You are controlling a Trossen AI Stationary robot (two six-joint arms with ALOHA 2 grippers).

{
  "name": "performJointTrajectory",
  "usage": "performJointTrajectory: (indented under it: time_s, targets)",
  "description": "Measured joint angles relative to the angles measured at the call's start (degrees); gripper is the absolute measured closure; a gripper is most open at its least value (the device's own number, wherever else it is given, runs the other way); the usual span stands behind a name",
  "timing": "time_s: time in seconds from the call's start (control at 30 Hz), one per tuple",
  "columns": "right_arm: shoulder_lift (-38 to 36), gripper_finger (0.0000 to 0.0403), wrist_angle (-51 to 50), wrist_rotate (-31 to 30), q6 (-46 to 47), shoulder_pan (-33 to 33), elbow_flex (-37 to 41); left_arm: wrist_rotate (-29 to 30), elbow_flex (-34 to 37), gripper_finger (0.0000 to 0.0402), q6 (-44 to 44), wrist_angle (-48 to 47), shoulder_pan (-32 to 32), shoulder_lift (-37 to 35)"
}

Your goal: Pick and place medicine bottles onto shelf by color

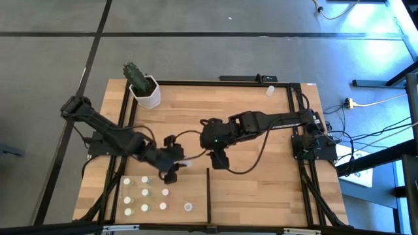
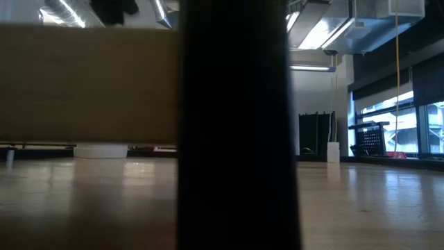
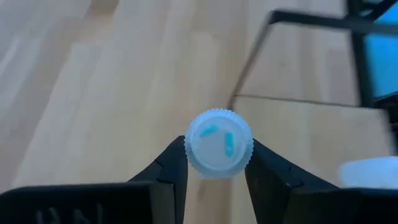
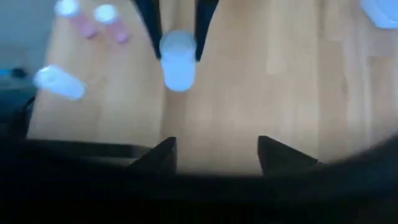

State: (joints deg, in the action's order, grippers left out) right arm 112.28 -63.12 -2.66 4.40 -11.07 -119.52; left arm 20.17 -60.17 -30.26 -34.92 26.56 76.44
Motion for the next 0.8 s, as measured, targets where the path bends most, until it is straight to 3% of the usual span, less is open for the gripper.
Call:
performJointTrajectory:
  time_s: [0.13, 0.33, 0.57, 0.8]
  targets:
    - [-0.47, 0.0177, -0.36, 4.02, -3.94, -0.69, 0.0, 2.18, -1.5, 0.0291, -6.11, -0.23, 4.68, 0.65]
    - [-0.76, 0.0177, -2.12, 4.29, -6.54, -1.22, 0.0, 4.28, -2.76, 0.0291, -10.99, 0.98, 9.48, 3.59]
    - [-0.76, 0.0177, -2.7, 4.27, -6.41, -1.22, 0.0, 0.52, -2.83, 0.0291, -8.5, 6.4, 11.27, 7.86]
    - [-0.76, 0.0177, -2.57, 4.28, -5.58, -1.22, 0.0, -0.23, -2.83, 0.0291, -8.16, 5.95, 13.1, 12.14]
